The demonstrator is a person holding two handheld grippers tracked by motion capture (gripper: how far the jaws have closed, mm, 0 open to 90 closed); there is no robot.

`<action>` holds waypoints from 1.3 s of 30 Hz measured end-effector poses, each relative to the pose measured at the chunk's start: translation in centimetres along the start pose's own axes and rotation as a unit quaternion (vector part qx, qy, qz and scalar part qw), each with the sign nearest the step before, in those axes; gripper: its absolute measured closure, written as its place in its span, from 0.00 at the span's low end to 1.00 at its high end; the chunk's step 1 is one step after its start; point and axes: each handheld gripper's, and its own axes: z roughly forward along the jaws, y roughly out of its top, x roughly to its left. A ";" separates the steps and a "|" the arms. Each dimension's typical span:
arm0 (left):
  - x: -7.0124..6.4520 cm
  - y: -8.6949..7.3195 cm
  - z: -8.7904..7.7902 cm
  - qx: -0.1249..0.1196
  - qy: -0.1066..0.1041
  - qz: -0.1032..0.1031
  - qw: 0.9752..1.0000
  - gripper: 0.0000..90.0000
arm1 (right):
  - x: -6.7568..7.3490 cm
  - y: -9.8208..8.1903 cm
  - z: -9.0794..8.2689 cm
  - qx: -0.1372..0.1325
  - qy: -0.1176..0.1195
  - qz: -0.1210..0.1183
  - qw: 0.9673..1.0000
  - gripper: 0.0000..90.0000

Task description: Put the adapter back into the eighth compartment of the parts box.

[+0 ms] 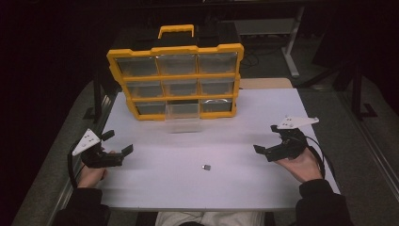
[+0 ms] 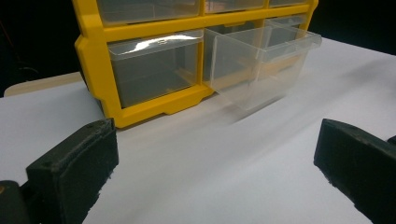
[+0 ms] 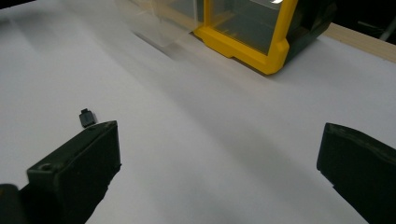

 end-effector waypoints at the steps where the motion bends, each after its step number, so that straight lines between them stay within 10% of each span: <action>1: 0.0 0.0 0.0 0.000 0.000 0.000 1.000 0.00 | 0.1 0.2 0.1 0.001 0.002 -0.003 1.000 0.00; 39: 0.1 0.0 0.0 -0.005 -0.002 -0.005 1.000 0.00 | 3.7 4.1 3.3 0.052 0.062 -0.070 0.994 0.00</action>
